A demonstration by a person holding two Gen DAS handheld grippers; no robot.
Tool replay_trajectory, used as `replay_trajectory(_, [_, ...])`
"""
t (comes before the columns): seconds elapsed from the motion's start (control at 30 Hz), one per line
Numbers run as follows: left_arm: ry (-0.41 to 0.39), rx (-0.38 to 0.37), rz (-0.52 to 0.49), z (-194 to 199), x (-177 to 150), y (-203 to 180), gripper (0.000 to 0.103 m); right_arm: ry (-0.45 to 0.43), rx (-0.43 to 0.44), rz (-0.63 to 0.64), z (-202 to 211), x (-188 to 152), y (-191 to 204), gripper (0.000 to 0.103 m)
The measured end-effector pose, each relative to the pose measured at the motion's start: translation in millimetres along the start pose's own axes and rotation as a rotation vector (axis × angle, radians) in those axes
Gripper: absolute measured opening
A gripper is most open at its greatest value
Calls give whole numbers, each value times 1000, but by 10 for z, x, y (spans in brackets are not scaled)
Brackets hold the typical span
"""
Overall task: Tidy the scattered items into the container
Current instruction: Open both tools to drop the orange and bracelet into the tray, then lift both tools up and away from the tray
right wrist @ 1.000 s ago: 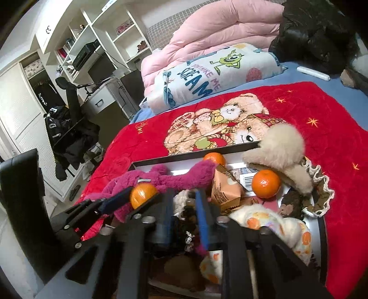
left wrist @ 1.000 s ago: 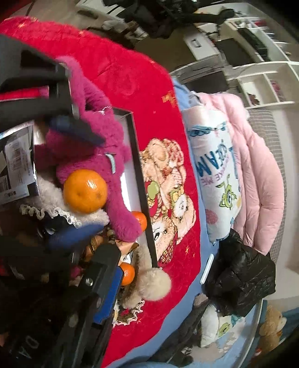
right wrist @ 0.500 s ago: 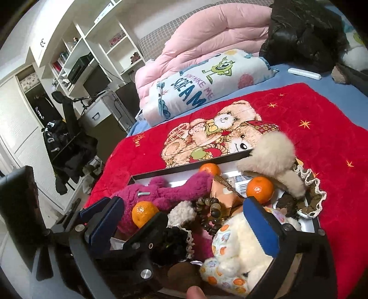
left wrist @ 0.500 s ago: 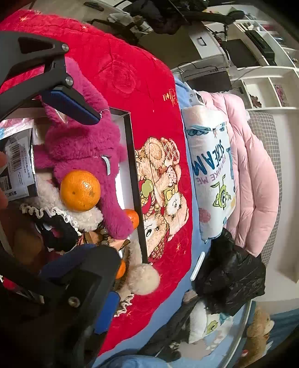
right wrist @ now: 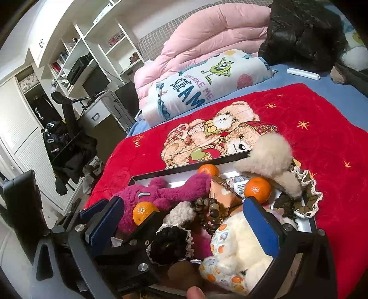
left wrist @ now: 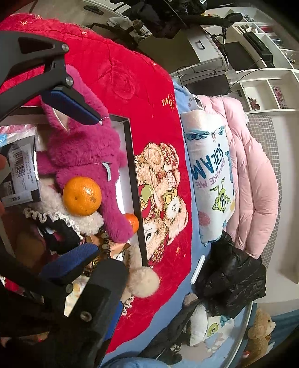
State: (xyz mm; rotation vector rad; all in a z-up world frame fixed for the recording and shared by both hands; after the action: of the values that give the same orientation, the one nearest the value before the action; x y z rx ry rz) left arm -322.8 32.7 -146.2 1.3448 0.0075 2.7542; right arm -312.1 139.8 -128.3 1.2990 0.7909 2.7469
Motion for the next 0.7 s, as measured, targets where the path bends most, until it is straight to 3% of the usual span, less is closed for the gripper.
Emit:
replay_trajectory(0.3, [-43, -12, 40, 499, 314, 87, 103, -60, -57, 44, 404, 253, 107, 103])
replay_trajectory(0.47, [-90, -43, 87, 1033, 629, 202, 103, -108, -72, 91, 837, 484, 265, 103])
replay_trajectory(0.7, [-158, -33, 80, 1955, 929, 281, 103, -150, -71, 154, 1575, 733, 647, 103])
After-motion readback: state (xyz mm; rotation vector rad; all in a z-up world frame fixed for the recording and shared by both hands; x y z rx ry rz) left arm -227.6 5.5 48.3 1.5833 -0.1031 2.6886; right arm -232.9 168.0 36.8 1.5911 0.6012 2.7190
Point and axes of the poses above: each gripper's, at about its wrist camera, not at the fingertips, and z roughly against the way its jaws point, y to its left, x to its top, the point moved 9 cm from there along -z, roughly the way its jaws point, and after that the axes turned 3 degrees about -y, right-handed, at the moved point
